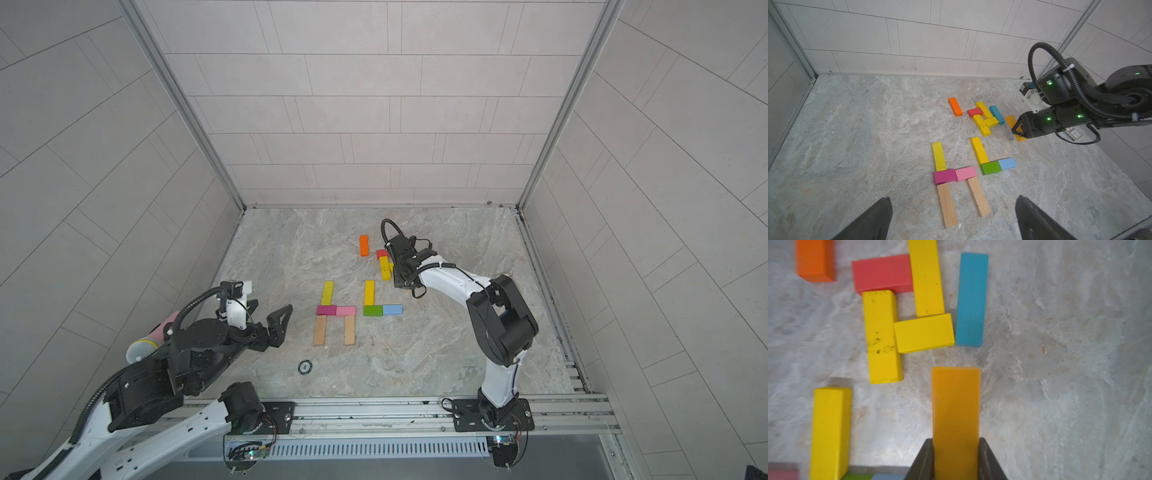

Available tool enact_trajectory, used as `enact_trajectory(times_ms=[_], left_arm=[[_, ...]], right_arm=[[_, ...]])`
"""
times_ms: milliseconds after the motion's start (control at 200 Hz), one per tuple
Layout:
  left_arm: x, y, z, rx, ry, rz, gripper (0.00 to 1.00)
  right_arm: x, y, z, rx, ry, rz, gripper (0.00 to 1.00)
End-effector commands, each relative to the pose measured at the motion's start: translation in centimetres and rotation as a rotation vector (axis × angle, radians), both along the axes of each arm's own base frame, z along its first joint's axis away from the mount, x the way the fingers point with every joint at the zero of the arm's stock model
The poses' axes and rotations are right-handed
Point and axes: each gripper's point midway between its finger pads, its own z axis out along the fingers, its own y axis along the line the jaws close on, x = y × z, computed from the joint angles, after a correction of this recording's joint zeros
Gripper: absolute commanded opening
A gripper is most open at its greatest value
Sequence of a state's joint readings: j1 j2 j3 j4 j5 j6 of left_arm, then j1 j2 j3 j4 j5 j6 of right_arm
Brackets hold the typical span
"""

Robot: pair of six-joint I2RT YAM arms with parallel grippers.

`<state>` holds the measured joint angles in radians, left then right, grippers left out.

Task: Assemble the letter h with building blocks
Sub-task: Pick up the building block from the center of the board, then assemble the building block at the center of the board.

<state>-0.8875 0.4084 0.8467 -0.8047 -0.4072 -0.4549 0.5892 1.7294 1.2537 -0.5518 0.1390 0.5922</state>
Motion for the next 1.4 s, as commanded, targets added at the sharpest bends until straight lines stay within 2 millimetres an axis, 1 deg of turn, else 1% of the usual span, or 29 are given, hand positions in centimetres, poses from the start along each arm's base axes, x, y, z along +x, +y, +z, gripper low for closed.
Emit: enact_trajectory(times_ms=[0, 75, 155, 285, 400, 575, 721, 856, 1026, 1226, 1396], left_arm=[[-0.2, 0.4, 0.3, -0.025, -0.02, 0.009, 1.0], [-0.2, 0.6, 0.5, -0.032, -0.028, 0.011, 1.0], [-0.3, 0.7, 0.7, -0.041, -0.035, 0.011, 1.0], [-0.5, 0.9, 1.0, -0.057, -0.045, 0.012, 1.0], [-0.6, 1.3, 1.3, -0.074, -0.058, 0.023, 1.0], [-0.8, 1.6, 1.4, -0.088, -0.068, 0.03, 1.0], [-0.8, 1.8, 1.6, -0.093, -0.071, 0.034, 1.0], [-1.0, 2.1, 1.8, -0.105, -0.084, 0.04, 1.0], [-1.2, 2.8, 2.2, -0.122, -0.106, 0.059, 1.0], [-1.2, 2.8, 2.2, -0.127, -0.11, 0.057, 1.0], [-1.2, 2.6, 2.2, -0.123, -0.105, 0.05, 1.0]], right_arm=[[-4.5, 1.3, 1.0, 0.018, 0.023, 0.015, 0.21], [-7.4, 2.6, 1.4, 0.036, 0.02, 0.045, 0.21], [-10.7, 3.9, 1.5, 0.052, 0.026, 0.08, 0.21], [-15.1, 5.7, 0.5, 0.094, 0.05, 0.109, 0.21], [-17.8, 7.6, -0.4, 0.101, 0.064, 0.154, 0.21], [-20.2, 9.5, -2.1, 0.103, 0.084, 0.184, 0.21], [-21.0, 10.8, -3.3, 0.092, 0.101, 0.192, 0.21], [-20.9, 11.8, -4.4, 0.101, 0.106, 0.182, 0.21], [-19.9, 12.1, -5.0, 0.084, 0.105, 0.162, 0.21], [-18.5, 12.7, -5.6, 0.091, 0.113, 0.151, 0.21], [-17.5, 12.7, -6.3, 0.096, 0.118, 0.121, 0.21]])
